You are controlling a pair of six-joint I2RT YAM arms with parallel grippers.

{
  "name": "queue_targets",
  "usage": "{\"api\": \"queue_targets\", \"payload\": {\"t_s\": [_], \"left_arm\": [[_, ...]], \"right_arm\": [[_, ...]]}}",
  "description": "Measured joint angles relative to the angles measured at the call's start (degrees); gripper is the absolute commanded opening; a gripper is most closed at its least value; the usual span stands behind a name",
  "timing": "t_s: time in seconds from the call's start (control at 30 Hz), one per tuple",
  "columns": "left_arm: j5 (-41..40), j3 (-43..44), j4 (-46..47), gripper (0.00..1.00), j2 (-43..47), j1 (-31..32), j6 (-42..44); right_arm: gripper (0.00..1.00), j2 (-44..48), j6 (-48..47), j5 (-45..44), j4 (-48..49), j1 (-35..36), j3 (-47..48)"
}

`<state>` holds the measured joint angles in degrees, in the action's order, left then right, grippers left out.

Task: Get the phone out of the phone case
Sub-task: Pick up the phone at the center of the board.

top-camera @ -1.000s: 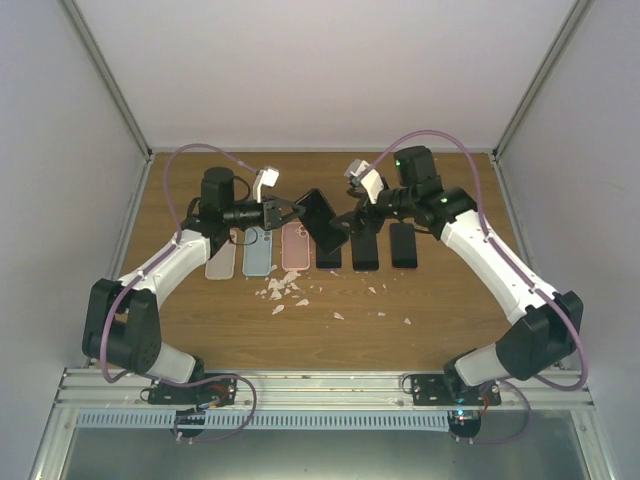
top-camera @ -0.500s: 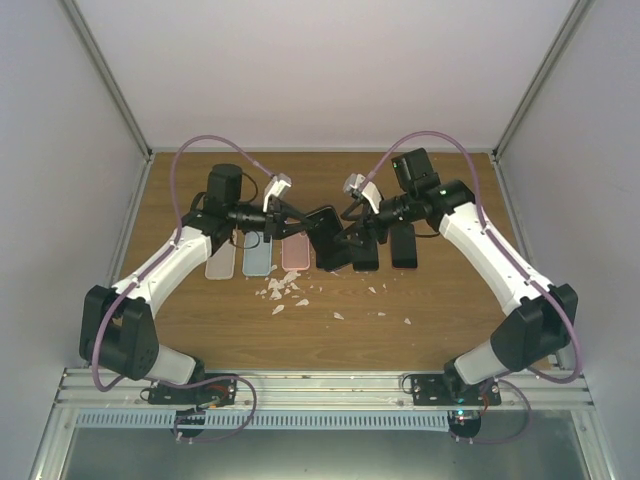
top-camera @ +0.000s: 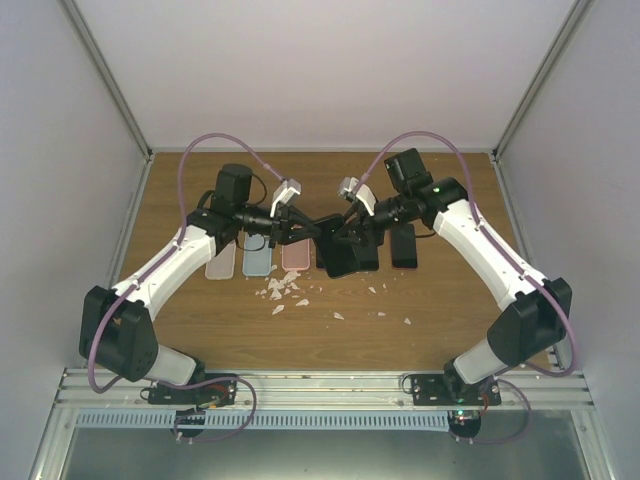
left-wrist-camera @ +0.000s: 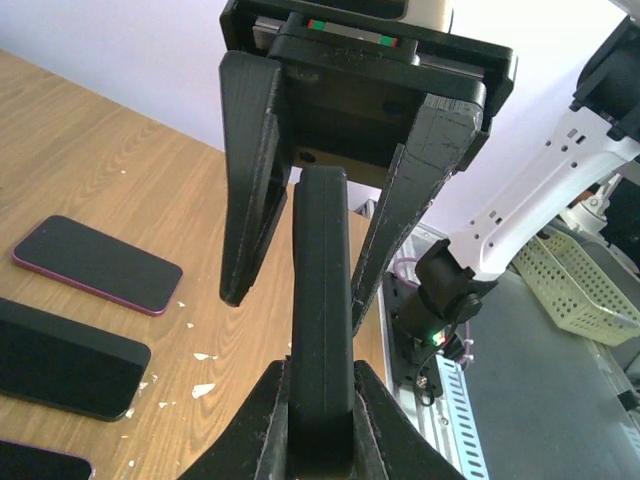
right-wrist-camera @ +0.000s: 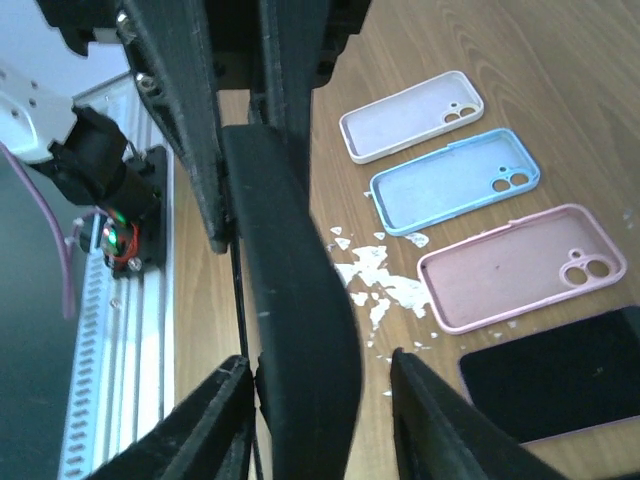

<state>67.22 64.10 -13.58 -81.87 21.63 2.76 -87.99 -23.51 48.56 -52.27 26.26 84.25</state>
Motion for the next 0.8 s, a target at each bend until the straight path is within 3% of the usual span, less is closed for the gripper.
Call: {"api": "queue_targets", "payload": {"t_s": [0.27, 0.3, 0.37, 0.53, 0.8], "left_arm": [[-1.3, 0.6, -0.8, 0.00, -0.1, 0.2, 1.9], [-1.2, 0.7, -0.7, 0.04, -0.1, 0.2, 2.3], [-0.9, 0.8, -0.6, 0.19, -0.1, 0.2, 2.9], [-1.4, 1.5, 0.5, 0.39, -0.2, 0.3, 0.0], [-2.4, 1.7, 5.5, 0.50, -0.4, -0.3, -5.9]], "right_arm": [[0.05, -0.1, 0.4, 1.3, -1.6, 0.1, 1.0], [0.02, -0.1, 0.4, 1.9, -2.0, 0.1, 1.0], [0.01, -0.1, 0.5, 2.8, -2.6, 0.0, 1.2], [0.01, -0.2, 1.2, 2.9, -2.5, 0.0, 1.4], [0.00, -0.8, 7.4, 6.7, 3.1, -3.9, 1.4]]}}
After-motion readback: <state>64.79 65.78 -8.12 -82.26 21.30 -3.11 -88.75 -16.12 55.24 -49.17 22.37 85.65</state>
